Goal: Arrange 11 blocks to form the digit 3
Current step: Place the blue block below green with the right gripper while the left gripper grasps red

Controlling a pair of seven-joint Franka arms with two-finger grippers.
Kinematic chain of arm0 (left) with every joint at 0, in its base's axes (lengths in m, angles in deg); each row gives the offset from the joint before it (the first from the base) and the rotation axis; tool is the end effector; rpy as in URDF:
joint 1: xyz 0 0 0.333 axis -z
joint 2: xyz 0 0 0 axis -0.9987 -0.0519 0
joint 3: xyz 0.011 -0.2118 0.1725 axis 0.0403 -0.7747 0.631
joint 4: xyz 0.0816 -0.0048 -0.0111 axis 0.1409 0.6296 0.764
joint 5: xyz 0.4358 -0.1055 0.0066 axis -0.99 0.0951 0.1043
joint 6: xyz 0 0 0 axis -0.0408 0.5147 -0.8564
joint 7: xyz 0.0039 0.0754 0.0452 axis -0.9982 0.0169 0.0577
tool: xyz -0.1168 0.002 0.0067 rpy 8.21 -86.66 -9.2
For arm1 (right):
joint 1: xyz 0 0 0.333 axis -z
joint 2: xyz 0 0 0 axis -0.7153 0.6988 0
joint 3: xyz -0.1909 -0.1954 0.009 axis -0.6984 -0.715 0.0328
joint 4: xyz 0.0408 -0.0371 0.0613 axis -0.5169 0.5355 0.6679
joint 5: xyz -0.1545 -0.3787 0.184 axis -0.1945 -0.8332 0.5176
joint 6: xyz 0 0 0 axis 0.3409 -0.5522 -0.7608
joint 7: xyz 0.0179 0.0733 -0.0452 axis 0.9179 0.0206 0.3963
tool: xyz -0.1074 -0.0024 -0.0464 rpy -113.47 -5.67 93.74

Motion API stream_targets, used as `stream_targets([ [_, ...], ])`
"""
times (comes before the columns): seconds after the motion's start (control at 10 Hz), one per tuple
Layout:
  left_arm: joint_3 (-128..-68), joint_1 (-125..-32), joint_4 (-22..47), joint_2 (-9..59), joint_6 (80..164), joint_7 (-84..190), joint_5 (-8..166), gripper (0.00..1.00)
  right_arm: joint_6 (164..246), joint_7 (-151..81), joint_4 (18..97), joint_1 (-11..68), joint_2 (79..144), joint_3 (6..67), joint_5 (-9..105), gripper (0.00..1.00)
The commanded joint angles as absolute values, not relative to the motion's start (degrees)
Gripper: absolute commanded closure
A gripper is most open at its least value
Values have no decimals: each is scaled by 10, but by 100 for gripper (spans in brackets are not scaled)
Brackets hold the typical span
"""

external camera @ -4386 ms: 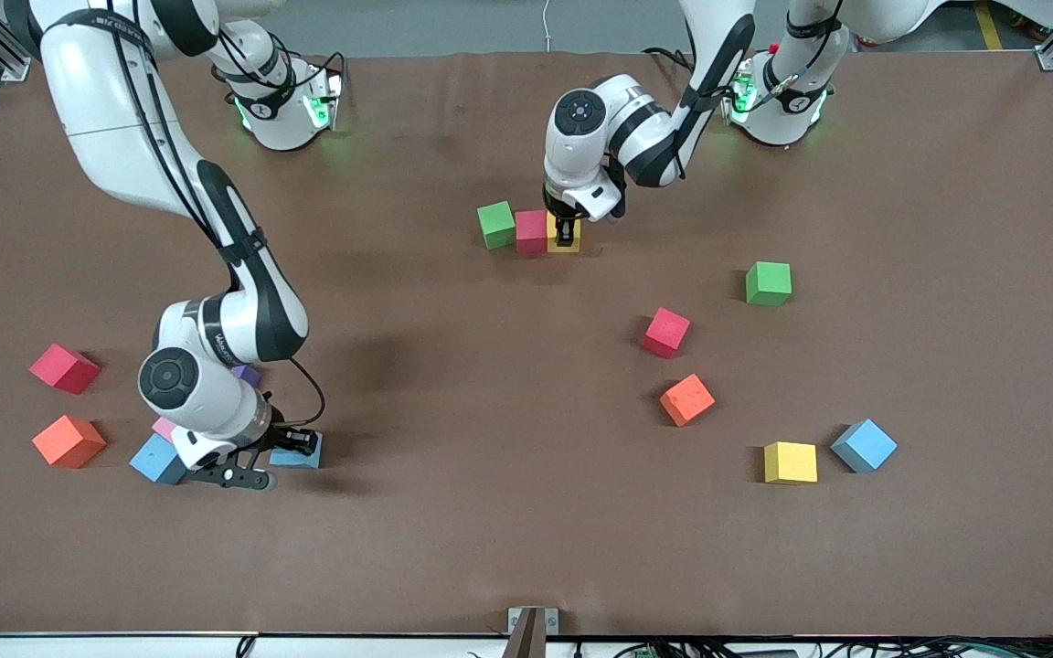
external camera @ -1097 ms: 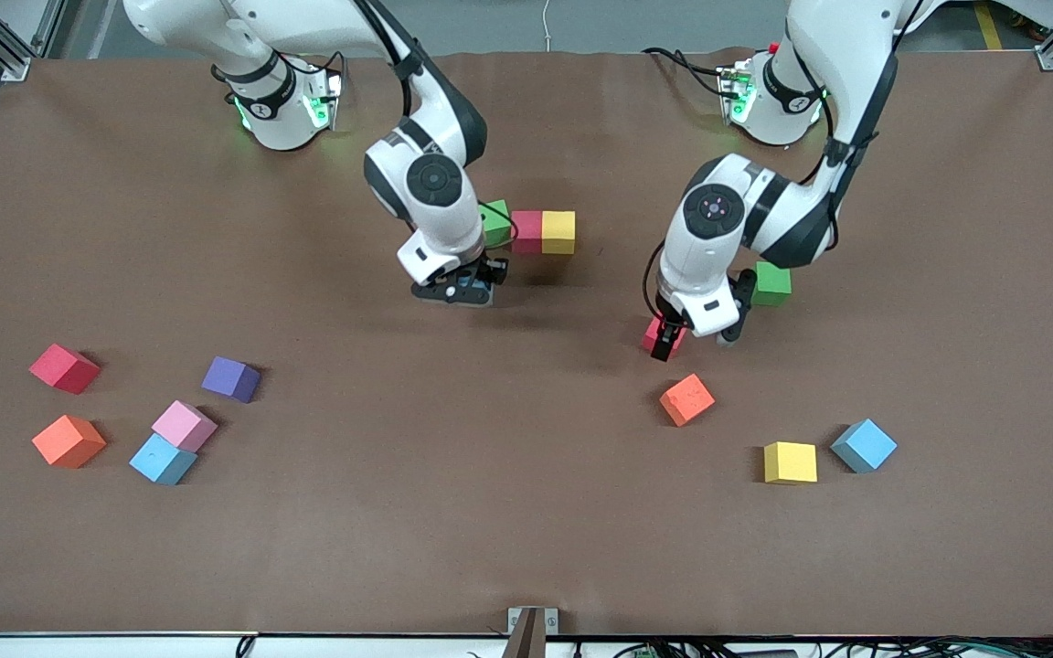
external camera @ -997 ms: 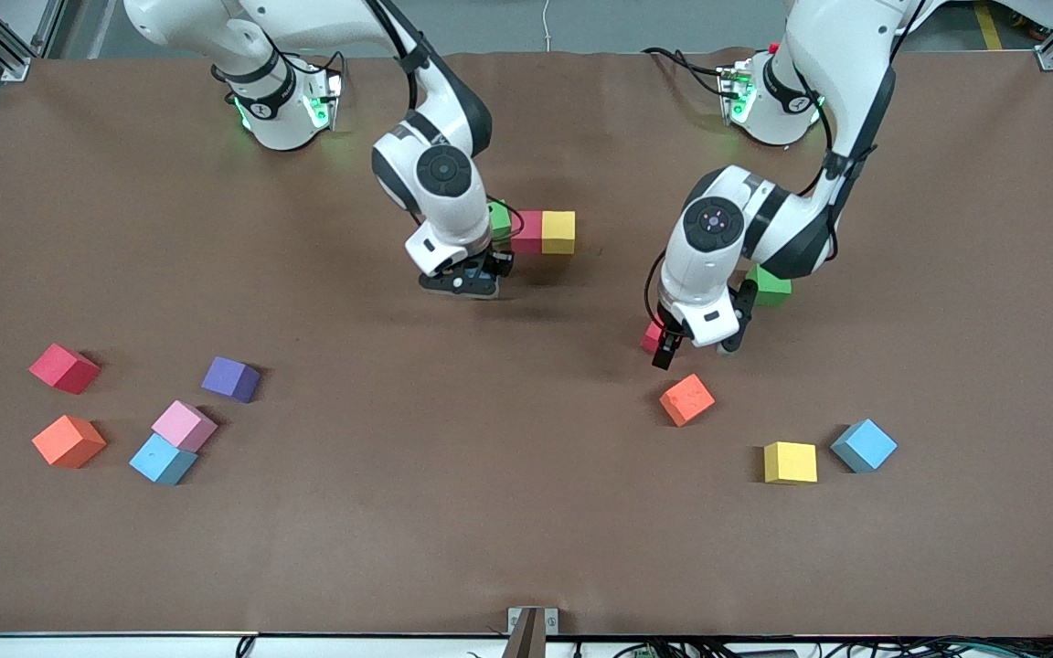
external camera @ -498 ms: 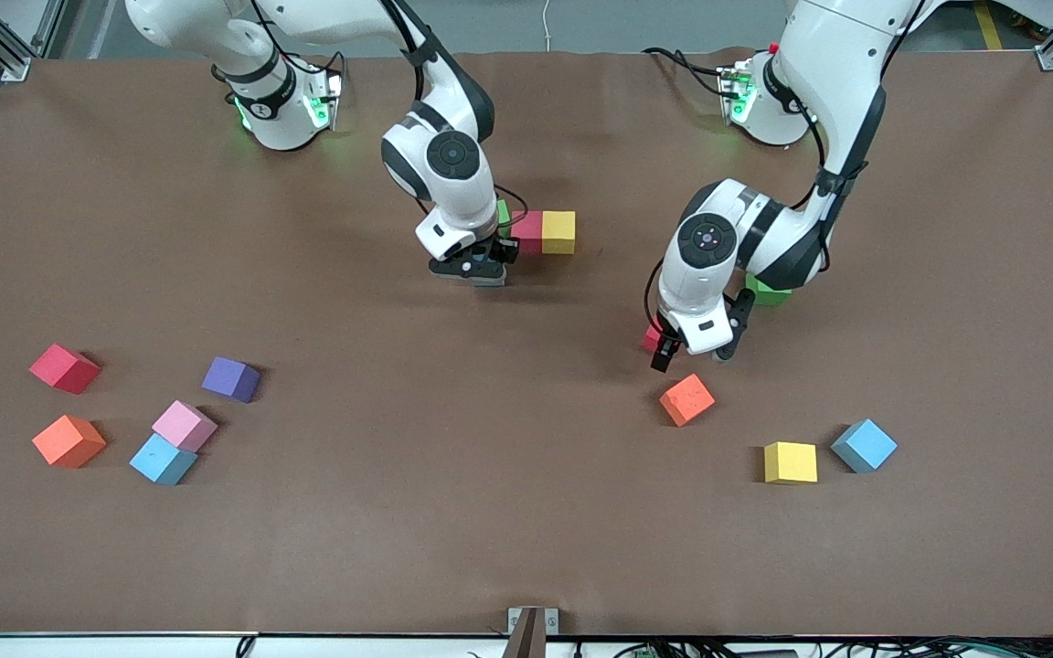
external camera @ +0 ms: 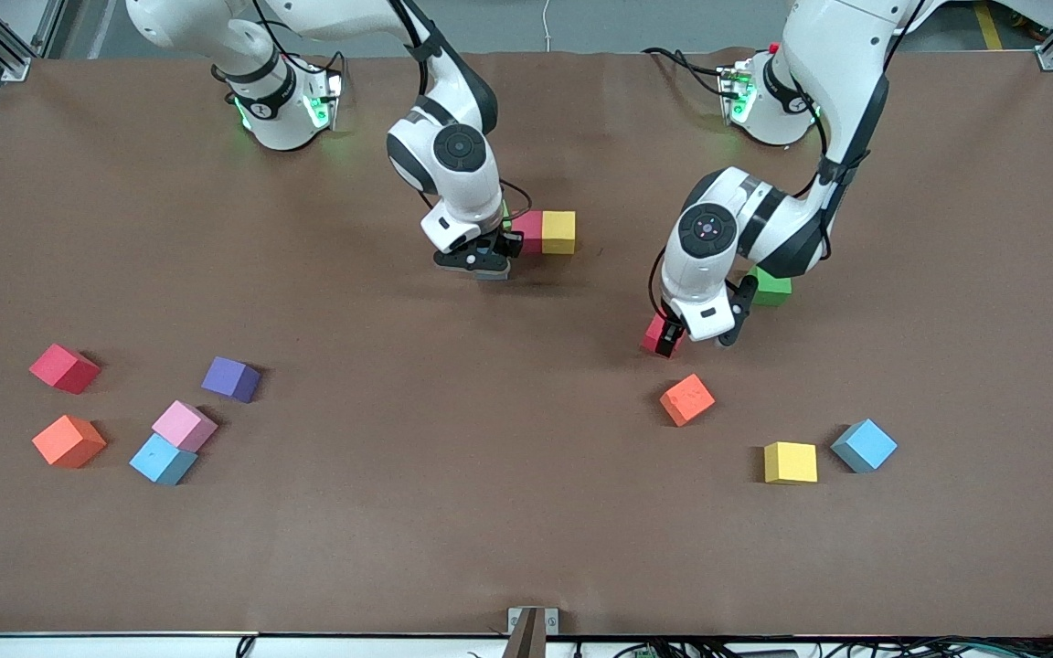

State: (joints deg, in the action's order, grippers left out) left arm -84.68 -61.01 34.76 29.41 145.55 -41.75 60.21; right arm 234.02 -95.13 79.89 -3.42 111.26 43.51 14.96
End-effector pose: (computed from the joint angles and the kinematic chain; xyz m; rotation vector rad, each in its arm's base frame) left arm 0.5042 -0.3009 0.1311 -2.6110 -1.5969 -0.0786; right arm 0.3760 0.4599 0.1237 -3.1070 0.1962 0.0576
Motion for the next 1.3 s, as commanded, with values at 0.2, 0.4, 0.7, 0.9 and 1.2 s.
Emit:
stream_targets([
  [0.2, -848, -620, 373, 294, 1546, -416, 590, 0, 2347, -960, 819, -49, 1095, 430, 156, 74],
  [0.4, -848, -621, 381, 287, 1548, -411, 582, 0, 2345, -960, 819, -50, 1095, 431, 156, 46],
  [0.7, -848, -621, 381, 285, 1549, -411, 582, 0, 2343, -962, 819, -56, 1096, 430, 156, 0],
  [0.9, -847, -622, 377, 274, 1556, -407, 582, 0, 2342, -962, 819, -56, 1096, 430, 157, 0],
  [1.2, -847, -622, 375, 270, 1563, -413, 582, 38, 2336, -962, 818, -44, 1089, 425, 157, 0],
])
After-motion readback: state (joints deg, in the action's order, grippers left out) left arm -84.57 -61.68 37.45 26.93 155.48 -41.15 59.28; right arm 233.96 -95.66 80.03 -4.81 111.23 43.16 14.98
